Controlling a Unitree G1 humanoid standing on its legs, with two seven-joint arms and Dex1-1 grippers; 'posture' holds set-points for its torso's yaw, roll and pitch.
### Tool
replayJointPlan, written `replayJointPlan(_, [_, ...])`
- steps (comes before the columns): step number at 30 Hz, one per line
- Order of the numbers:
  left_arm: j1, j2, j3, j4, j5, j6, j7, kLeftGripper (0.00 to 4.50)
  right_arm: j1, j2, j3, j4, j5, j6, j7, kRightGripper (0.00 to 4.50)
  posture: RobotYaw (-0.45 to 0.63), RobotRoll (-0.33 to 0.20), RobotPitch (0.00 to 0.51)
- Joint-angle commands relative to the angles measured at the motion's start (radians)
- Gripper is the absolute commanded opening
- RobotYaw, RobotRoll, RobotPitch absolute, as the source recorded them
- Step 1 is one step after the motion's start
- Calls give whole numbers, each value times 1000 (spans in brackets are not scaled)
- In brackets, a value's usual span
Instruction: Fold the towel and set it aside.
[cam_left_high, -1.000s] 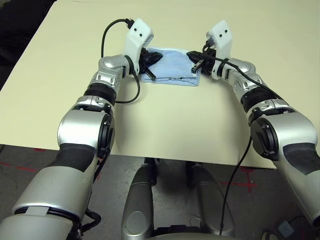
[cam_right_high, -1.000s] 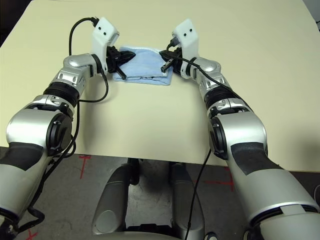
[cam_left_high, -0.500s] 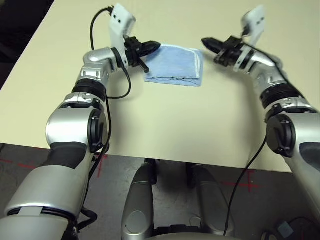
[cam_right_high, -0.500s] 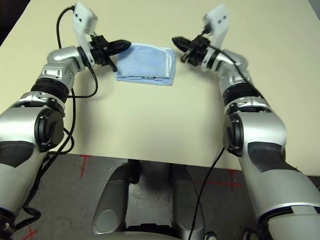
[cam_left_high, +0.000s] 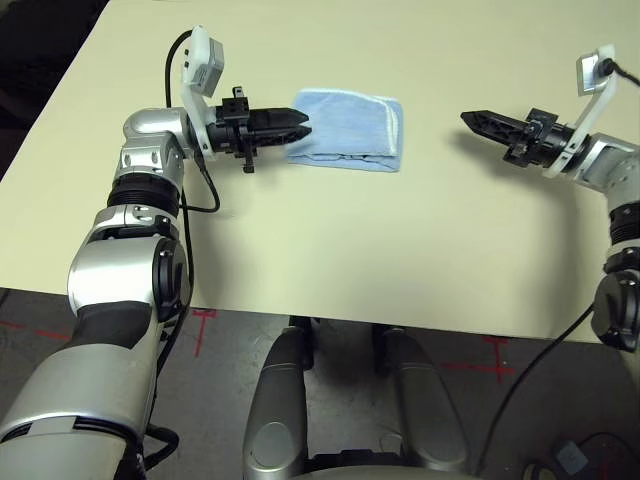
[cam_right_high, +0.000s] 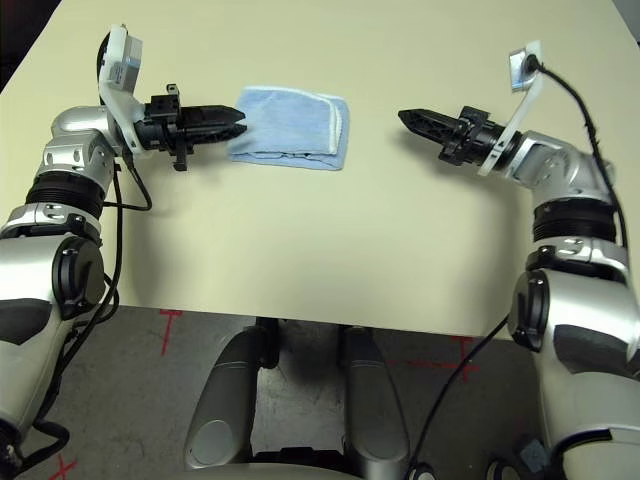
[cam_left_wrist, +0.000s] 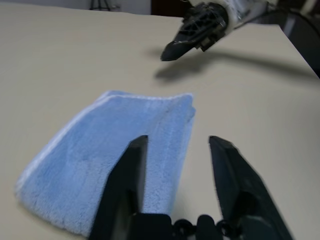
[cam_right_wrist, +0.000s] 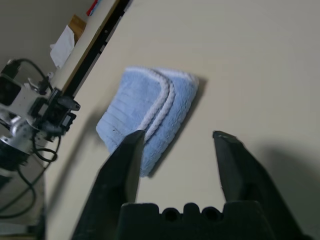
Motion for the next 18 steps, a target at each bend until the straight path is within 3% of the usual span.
replayJointPlan(1, [42, 31, -59, -69, -55, -33, -24, 3620, -14, -20, 2, 27, 32, 172, -22, 4338, 33, 0, 377])
replayJointPlan(3, [66, 49, -92, -110, -85, -44, -24, 4374, -20, -15, 11, 22, 38, 227, -31, 4500, 34, 0, 371])
replayJointPlan(4, [77, 59, -104, -130, -102, -42, -24, 4462, -20, -10, 16, 17, 37, 246, -42, 4500, 35, 0, 367])
replayJointPlan(9, [127, 88, -122, -220, -162, 2, -24, 4462, -28, 44, 8, -9, 50, 307, -120, 4500, 41, 0, 346])
replayJointPlan(18, [168, 83, -115, -285, -164, 22, -24, 4462, -90, 217, 18, 7, 47, 272, -244, 4500, 81, 0, 311])
